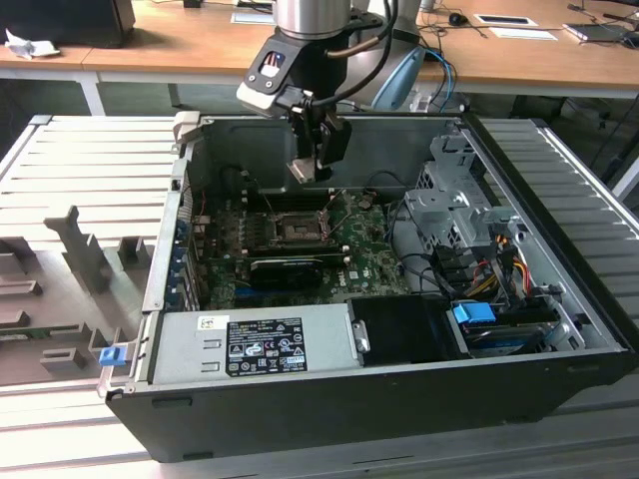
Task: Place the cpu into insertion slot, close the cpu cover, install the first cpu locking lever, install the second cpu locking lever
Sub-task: 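Place the cpu into insertion slot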
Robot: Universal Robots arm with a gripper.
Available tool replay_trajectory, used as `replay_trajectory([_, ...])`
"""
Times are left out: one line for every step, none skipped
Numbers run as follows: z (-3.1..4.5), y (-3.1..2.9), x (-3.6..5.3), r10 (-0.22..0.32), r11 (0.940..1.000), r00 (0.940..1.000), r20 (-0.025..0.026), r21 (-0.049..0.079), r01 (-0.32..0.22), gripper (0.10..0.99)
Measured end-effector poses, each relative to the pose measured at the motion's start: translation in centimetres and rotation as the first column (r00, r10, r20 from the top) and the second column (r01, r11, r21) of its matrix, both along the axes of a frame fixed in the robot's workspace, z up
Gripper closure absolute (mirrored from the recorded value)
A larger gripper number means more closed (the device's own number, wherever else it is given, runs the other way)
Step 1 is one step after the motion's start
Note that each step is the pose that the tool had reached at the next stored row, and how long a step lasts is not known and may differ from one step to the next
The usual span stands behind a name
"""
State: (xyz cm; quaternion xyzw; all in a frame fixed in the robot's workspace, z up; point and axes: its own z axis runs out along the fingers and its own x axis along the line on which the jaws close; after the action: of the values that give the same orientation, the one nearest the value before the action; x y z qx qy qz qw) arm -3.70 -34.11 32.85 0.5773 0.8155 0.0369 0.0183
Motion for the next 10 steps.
replay_trajectory([-0.03,0.00,0.00,-0.004,1.0000,1.0000,0.0000,0.000,0.004,0.557])
replay_trajectory([-0.06,0.00,0.00,-0.011,0.9999,0.9999,0.0000,0.000,0.011,0.557])
replay_trajectory([-0.10,0.00,0.00,-0.026,0.9997,0.9997,0.0000,0.000,0.026,0.557])
replay_trajectory([-0.14,0.00,0.00,-0.043,0.9991,0.9991,0.0000,0.000,0.043,0.557])
replay_trajectory([-0.22,0.00,0.00,-0.069,0.9976,0.9976,-0.0001,-0.001,0.069,0.557])
replay_trajectory([-0.27,0.00,0.00,-0.085,0.9964,0.9964,-0.0001,-0.001,0.085,0.557])
replay_trajectory([-0.31,0.00,0.00,-0.100,0.9950,0.9950,-0.0001,-0.001,0.100,0.557])
replay_trajectory([-0.39,0.00,0.00,-0.125,0.9922,0.9922,0.0000,-0.001,0.125,0.557])
replay_trajectory([-0.42,0.00,0.00,-0.136,0.9908,0.9908,0.0000,-0.001,0.136,0.557])
replay_trajectory([-0.46,0.00,0.00,-0.144,0.9896,0.9896,0.0000,-0.001,0.144,0.557])
